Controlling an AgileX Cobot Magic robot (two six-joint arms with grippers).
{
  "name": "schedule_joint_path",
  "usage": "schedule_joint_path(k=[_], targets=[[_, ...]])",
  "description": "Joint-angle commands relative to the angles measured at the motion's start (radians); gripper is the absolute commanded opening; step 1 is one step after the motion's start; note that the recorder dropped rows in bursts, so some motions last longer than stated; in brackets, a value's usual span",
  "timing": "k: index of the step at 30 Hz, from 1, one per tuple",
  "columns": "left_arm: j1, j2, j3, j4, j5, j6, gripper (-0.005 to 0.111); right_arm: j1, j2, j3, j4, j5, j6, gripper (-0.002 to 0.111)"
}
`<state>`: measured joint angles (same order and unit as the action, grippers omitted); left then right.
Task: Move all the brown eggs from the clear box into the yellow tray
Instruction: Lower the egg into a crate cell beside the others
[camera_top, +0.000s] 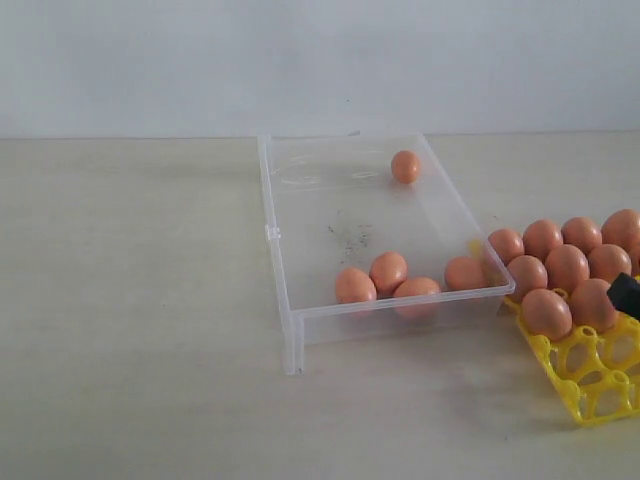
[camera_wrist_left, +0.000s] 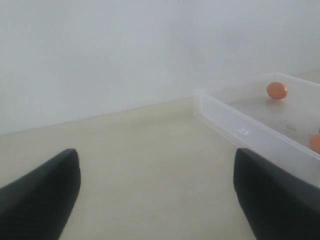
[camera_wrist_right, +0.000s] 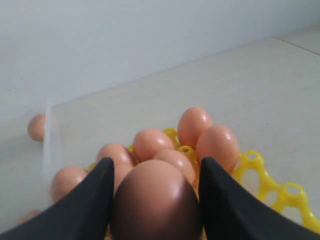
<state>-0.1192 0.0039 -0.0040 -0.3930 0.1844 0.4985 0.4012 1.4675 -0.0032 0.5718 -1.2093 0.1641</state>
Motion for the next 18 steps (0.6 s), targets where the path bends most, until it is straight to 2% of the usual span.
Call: schedule_joint_path(k=[1, 11, 18], targets=[[-0.006, -0.004, 0.004, -0.007, -0.007, -0.008, 0.078, -0.002, 0.06, -0.02, 0.087, -0.01, -0.002, 0.0], [-0.006, -0.004, 0.004, -0.007, -0.007, -0.008, 0.078, -0.002, 0.274, -0.171, 0.101, -0.012, -0.058, 0.0], [-0.006, -0.004, 0.004, -0.007, -0.007, -0.008, 0.078, -0.002, 0.414, -0.199, 0.231, -0.012, -0.019, 0.0]])
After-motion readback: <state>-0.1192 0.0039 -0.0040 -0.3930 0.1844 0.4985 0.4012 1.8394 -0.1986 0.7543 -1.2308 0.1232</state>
